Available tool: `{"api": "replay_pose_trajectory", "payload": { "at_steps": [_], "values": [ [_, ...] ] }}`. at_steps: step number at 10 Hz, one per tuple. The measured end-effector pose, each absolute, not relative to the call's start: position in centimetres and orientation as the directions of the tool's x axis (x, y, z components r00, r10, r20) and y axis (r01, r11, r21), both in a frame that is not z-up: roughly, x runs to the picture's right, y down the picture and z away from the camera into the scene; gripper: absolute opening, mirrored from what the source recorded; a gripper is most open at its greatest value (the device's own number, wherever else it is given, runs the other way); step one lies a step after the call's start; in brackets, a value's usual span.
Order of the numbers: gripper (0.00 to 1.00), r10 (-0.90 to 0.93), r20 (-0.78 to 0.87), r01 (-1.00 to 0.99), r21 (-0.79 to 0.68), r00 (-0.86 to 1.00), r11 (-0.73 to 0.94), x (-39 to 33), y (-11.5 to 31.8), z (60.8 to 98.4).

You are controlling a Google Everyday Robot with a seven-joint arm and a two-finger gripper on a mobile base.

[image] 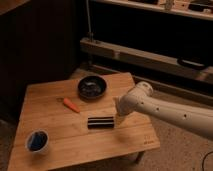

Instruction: Pick up the ceramic bowl

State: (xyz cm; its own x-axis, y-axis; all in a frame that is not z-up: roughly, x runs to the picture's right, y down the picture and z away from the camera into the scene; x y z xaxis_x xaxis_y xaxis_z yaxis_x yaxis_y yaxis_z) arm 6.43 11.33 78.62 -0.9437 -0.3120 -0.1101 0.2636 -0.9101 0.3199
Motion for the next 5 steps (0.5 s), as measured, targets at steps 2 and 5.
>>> {"api": "replay_pose_trajectory", "payload": {
  "at_steps": [2,5],
  "values": [
    [0.80,-0.466,0.018,0.452,0.281,-0.885,-0.847,6.7,10.9,78.7],
    [0.80,-0.542,0.079,0.541,0.279,-0.836,-0.794,7.5,10.4,79.1]
  ]
}}
